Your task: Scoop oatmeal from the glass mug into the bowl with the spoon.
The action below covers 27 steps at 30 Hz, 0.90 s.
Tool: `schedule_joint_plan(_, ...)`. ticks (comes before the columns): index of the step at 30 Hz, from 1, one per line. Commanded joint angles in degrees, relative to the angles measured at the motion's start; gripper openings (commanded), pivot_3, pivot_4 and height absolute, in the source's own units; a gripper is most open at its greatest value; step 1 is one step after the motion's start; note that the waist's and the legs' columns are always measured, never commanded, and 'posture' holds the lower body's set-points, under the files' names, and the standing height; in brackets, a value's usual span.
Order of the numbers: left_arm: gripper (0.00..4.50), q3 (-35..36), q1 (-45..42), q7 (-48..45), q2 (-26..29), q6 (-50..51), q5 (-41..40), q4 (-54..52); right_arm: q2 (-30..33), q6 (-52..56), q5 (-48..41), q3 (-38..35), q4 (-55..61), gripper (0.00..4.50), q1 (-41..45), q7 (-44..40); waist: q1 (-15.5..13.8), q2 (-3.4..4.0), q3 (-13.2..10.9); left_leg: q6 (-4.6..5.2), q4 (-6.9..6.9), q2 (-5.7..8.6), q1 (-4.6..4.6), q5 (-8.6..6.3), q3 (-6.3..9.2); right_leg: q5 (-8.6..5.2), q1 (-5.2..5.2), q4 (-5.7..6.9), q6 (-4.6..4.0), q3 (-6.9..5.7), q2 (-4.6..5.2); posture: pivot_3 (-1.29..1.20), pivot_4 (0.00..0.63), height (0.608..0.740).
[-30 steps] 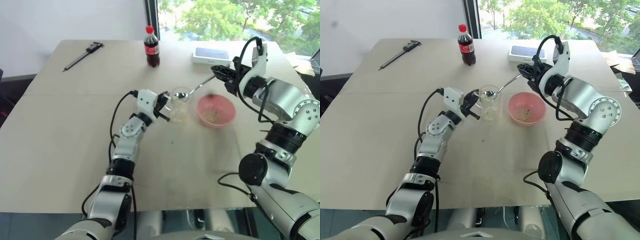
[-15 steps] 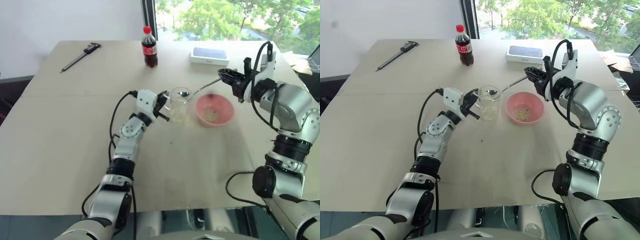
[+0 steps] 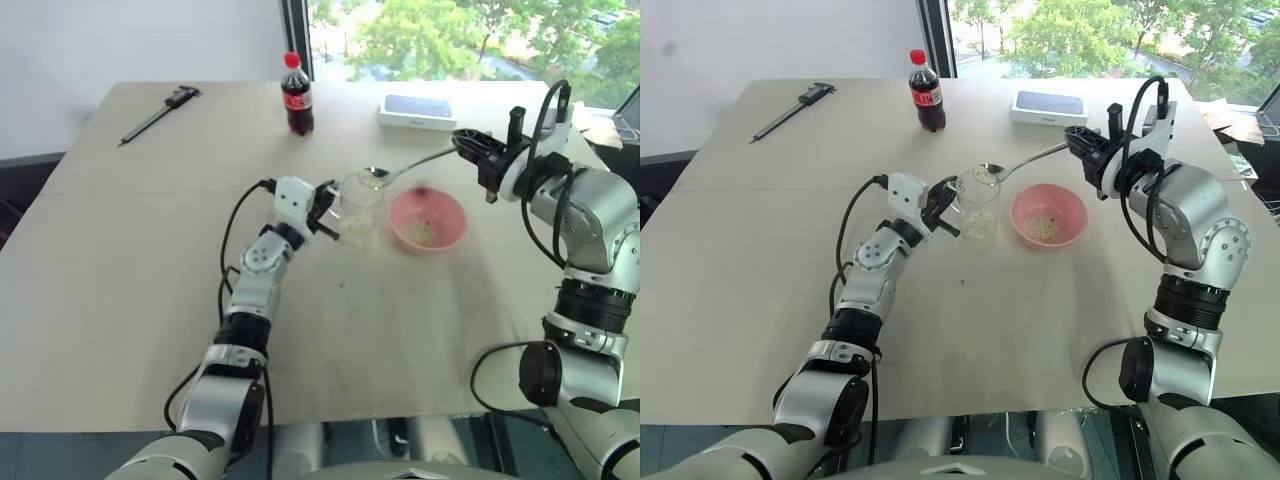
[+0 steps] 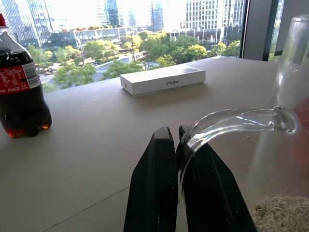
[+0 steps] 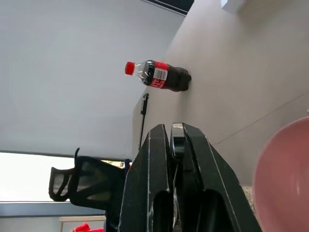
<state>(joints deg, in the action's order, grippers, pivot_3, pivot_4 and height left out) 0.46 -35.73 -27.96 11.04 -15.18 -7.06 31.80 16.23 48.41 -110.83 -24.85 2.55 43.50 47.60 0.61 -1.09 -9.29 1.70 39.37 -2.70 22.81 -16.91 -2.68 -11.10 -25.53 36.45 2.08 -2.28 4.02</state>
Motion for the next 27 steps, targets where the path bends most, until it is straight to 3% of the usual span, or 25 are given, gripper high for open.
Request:
schedule_joint_plan(1, 0.04, 1.42, -1.25, -0.08, 0.92, -1.42, -0.54, 0.68, 0.73, -0.97, -2.17, -2.11, 3.08, 0.0, 0.47, -1.85, 0.01, 0.0, 0.0, 0.0, 0.0, 0.0, 0.0, 0.0, 0.0, 0.0, 0.0, 0.01, 0.0, 0.0, 0.0, 0.0, 0.15, 0.74)
schedule_joint_plan(6, 0.04, 2.25, -1.59, 0.28, 1.56, -1.56, -0.35, 1.52, 2.88, -0.16, -2.17, -3.22, 2.12, 0.0, -0.76, -3.99, 0.0, 0.0, 0.0, 0.0, 0.0, 0.0, -0.01, 0.0, 0.0, 0.0, 0.0, 0.01, 0.0, 0.0, 0.0, 0.0, 0.15, 0.74)
schedule_joint_plan(17, 0.04, 4.19, 1.22, 1.15, 3.74, 0.2, -1.57, -1.71, 17.76, 3.16, 1.0, -1.12, -4.78, 0.0, -3.55, -14.07, 0.15, 0.0, 0.0, 0.0, -0.02, -0.01, -0.03, 0.0, -0.05, 0.0, -0.01, -0.04, 0.0, 0.05, -0.01, 0.0, 0.15, 0.74)
schedule_joint_plan(21, 0.04, 4.92, 3.0, 2.34, 3.92, 1.04, -1.63, -4.36, 24.07, 7.8, 15.05, 6.13, -3.11, 0.0, -3.57, -23.23, 0.16, 0.02, 0.01, 0.01, -0.01, -0.01, -0.05, -0.01, -0.06, 0.0, 0.0, -0.02, 0.0, 0.08, -0.01, 0.0, 0.15, 0.74)
schedule_joint_plan(27, 0.04, 5.22, 7.65, 5.33, 3.48, 5.49, -2.08, -13.84, 27.16, 6.21, 33.59, 15.04, 4.15, 0.0, -0.51, -34.44, 0.13, 0.04, 0.0, 0.01, -0.02, -0.01, 0.01, -0.01, -0.14, 0.0, -0.11, -0.03, 0.01, 0.18, -0.01, 0.0, 0.15, 0.74)
